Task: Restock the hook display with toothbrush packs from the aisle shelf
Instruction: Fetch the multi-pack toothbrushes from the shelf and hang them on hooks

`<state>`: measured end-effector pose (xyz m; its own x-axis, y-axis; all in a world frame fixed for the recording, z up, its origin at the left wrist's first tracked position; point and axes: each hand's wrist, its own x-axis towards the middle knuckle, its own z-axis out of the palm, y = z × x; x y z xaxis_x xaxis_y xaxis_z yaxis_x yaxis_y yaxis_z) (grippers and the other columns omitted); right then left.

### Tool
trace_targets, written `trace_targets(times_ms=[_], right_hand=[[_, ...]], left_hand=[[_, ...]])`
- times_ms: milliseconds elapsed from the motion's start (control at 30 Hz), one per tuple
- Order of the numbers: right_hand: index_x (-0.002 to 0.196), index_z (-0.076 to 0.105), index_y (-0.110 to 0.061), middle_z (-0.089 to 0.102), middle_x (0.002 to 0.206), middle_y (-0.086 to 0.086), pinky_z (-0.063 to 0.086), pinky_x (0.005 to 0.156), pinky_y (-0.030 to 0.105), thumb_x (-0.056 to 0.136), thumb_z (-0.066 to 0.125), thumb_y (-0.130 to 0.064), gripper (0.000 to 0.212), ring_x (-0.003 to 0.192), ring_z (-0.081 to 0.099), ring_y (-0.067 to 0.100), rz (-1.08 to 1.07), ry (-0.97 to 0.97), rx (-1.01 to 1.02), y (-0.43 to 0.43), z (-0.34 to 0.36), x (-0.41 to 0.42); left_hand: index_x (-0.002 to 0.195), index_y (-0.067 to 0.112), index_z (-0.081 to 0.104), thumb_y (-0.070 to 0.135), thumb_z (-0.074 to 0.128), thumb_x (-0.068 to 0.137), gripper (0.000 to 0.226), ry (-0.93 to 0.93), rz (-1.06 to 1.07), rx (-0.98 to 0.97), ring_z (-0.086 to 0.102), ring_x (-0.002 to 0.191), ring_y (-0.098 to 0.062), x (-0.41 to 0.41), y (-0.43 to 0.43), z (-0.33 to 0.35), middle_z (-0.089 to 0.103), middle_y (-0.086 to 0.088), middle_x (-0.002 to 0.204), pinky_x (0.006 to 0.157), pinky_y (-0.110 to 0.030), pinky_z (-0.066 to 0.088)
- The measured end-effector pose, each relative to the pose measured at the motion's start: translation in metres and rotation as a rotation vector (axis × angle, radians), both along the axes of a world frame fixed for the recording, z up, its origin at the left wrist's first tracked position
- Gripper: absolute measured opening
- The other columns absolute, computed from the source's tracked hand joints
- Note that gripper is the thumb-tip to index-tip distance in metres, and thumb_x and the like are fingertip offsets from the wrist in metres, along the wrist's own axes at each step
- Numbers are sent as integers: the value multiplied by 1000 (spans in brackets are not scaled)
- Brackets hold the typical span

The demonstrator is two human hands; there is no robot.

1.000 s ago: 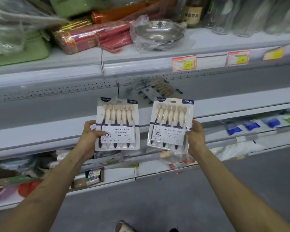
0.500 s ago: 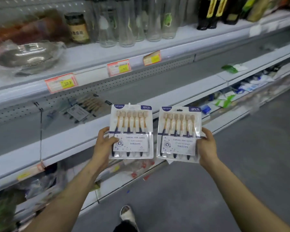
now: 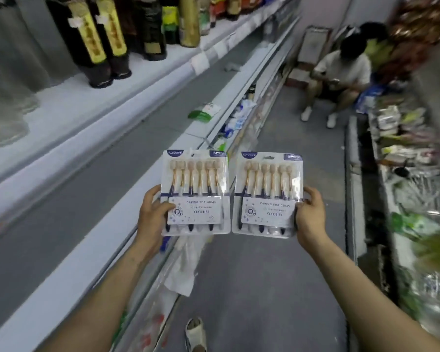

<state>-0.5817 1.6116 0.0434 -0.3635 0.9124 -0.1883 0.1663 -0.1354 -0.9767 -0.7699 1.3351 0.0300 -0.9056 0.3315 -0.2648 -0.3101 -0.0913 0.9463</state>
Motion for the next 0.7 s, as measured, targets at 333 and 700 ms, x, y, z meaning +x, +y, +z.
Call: trace_targets(times_ms=[333,700], right_hand=[[128,61,-27,73,118,-1,60,94,46,87,42,9,57,105,72,16,-369,37,99,146,33,-15],[108,61,-46,71,120,6,58,82,39,90,38,8,61,108,70,28,-621,134,162,326,65,-19]], left_hand=[[132,35,61,3,68,83,59,-14,-319,88,70,117,-36,-107,226,20,76,-10,122,102,-66,52],[136,26,57,-6,67,89,58,121,-538,107,74,99,-3,-143,487,47,79,20,97,104,-45,54]])
